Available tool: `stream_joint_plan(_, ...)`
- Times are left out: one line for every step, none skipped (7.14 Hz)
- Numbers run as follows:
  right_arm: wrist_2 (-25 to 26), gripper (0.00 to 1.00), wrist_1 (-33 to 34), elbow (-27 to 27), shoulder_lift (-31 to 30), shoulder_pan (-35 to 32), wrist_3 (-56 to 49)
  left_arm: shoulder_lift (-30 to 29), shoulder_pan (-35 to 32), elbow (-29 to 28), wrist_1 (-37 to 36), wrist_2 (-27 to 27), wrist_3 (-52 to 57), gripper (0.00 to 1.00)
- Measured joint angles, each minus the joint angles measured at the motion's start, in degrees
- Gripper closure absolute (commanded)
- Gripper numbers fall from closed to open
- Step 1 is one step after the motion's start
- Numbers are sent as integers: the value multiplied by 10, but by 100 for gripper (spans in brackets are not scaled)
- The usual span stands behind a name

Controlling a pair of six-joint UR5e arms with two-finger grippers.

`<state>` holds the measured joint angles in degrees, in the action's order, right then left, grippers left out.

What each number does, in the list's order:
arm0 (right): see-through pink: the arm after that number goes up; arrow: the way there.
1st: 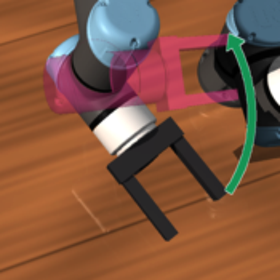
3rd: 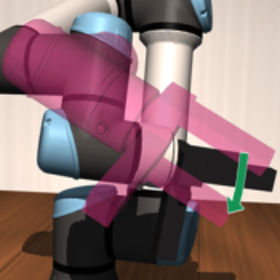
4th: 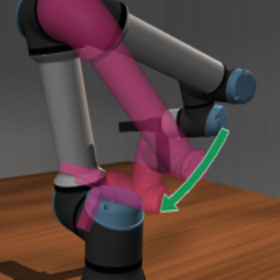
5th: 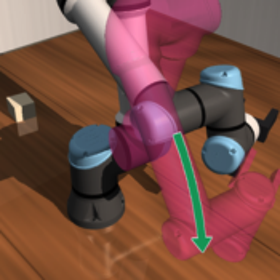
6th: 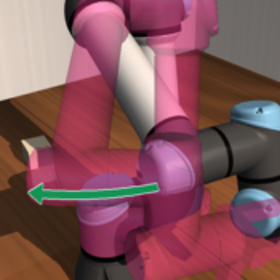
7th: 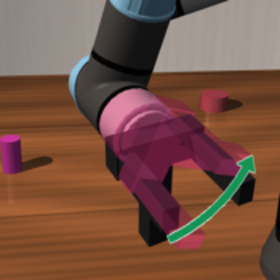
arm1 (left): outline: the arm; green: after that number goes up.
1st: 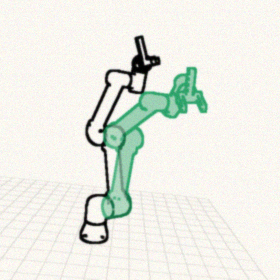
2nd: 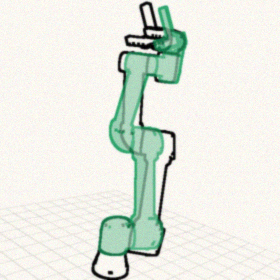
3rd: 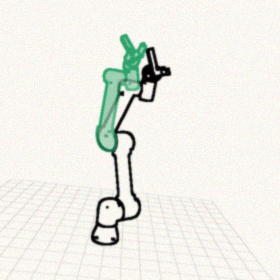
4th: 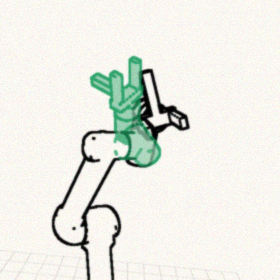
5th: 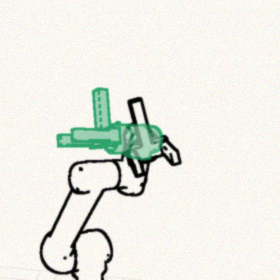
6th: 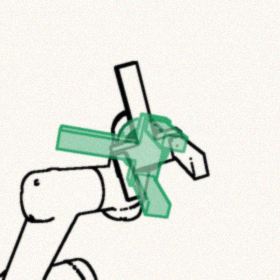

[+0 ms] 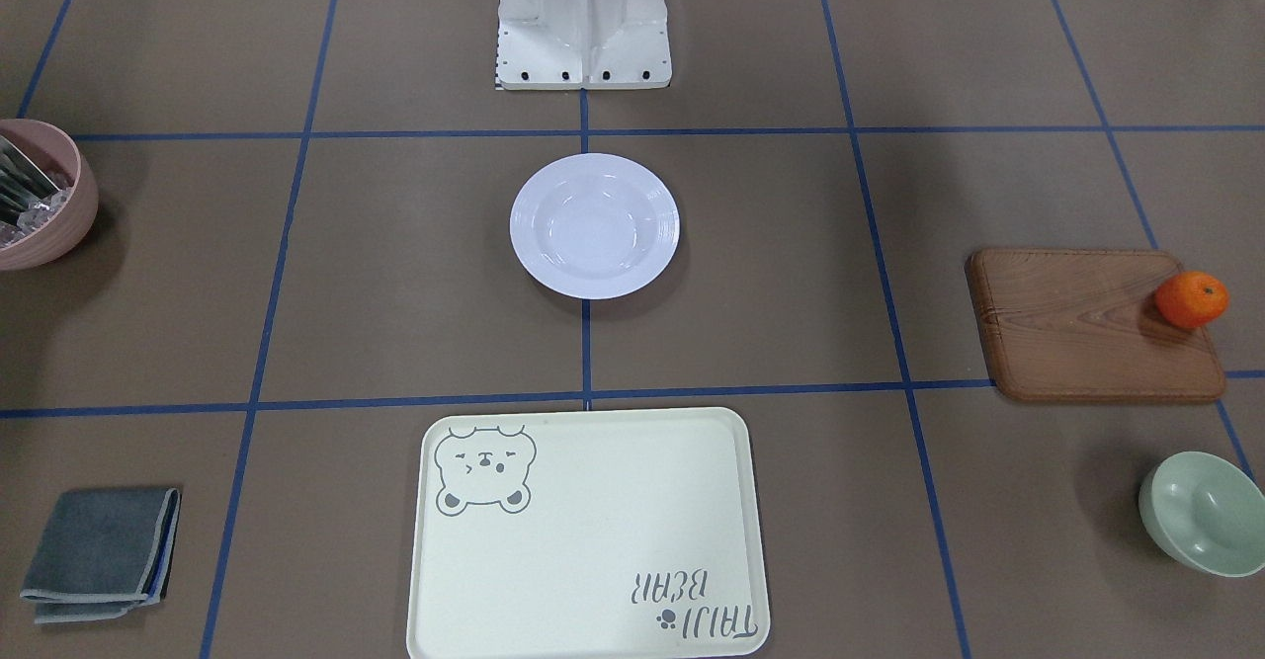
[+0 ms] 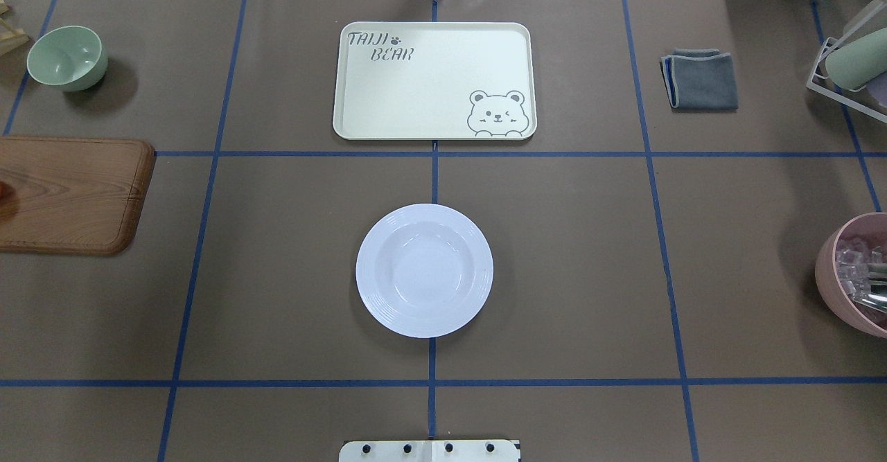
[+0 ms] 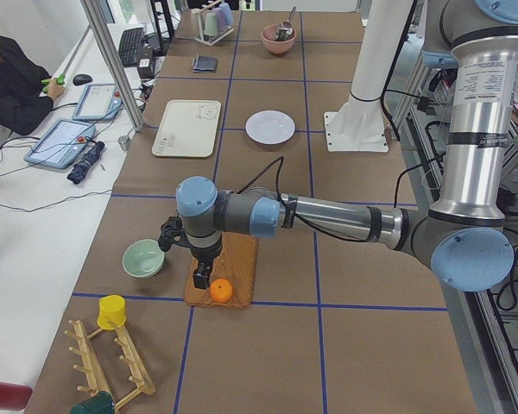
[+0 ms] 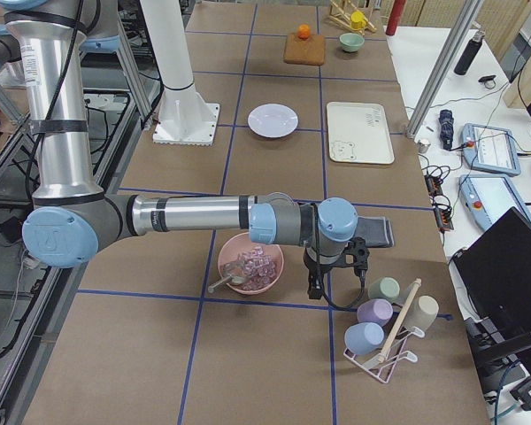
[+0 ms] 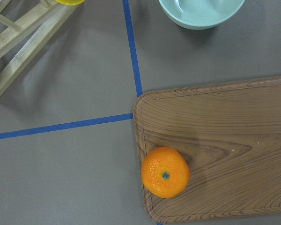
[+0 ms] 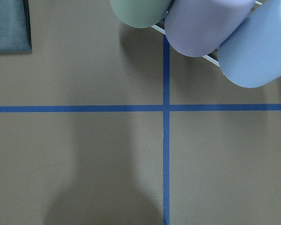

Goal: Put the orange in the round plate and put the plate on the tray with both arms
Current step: 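Grasp the orange on the wooden board with the left gripper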

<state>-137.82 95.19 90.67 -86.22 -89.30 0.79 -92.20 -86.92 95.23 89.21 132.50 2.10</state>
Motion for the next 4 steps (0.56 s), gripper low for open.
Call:
stream_joint_plan(0, 0, 0, 1, 0, 0, 0, 1, 0, 0, 0, 0, 1, 2)
stream_joint_plan(-1, 0, 0, 3, 0, 0, 0, 3, 0, 1, 0, 0, 3, 2)
stream_joint_plan(-1, 0, 0, 3, 0, 0, 0, 4, 0, 1, 0, 0, 4, 2)
stream_joint_plan(-1, 0, 0, 4, 0, -1, 1, 4, 0, 0, 1, 1, 4, 2)
